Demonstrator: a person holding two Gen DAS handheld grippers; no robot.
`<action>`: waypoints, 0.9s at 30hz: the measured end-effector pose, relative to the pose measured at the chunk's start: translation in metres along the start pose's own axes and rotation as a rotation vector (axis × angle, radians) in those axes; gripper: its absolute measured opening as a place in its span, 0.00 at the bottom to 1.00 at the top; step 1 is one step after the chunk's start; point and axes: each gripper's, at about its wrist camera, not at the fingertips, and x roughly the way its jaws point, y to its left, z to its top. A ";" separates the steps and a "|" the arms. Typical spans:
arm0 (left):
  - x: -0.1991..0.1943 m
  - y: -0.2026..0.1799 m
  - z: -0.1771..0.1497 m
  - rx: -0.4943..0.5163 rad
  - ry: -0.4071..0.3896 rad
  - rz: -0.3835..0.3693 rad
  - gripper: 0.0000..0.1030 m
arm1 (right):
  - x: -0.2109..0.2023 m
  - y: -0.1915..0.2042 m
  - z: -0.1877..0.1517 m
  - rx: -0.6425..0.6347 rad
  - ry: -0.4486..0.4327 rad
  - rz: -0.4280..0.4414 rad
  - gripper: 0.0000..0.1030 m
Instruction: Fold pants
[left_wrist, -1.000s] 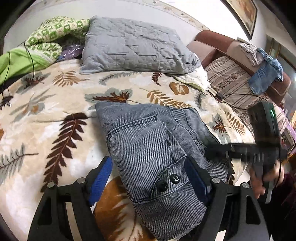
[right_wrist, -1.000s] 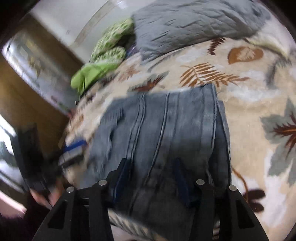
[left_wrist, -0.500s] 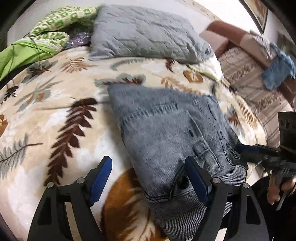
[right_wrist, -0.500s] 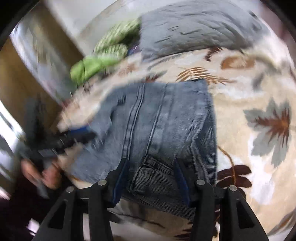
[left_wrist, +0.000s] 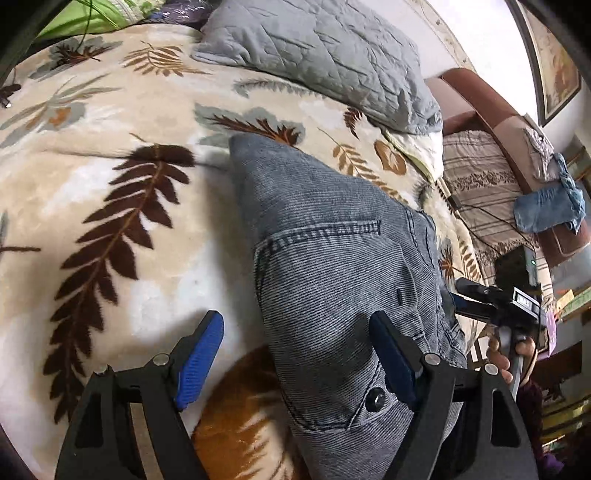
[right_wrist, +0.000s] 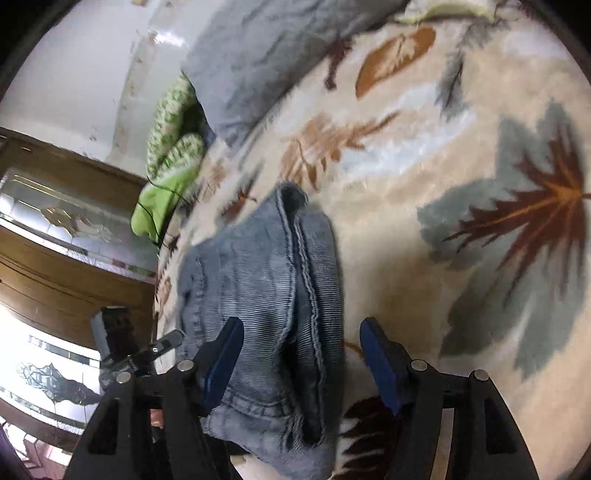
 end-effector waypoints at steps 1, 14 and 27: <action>0.001 0.000 0.000 0.000 0.003 -0.008 0.79 | 0.005 -0.001 0.001 0.011 0.017 0.028 0.67; 0.014 -0.021 -0.002 0.061 0.034 -0.120 0.77 | 0.038 0.036 -0.015 -0.142 0.070 0.104 0.72; -0.009 -0.029 0.005 0.111 -0.086 -0.101 0.23 | 0.029 0.086 -0.019 -0.305 -0.075 0.088 0.30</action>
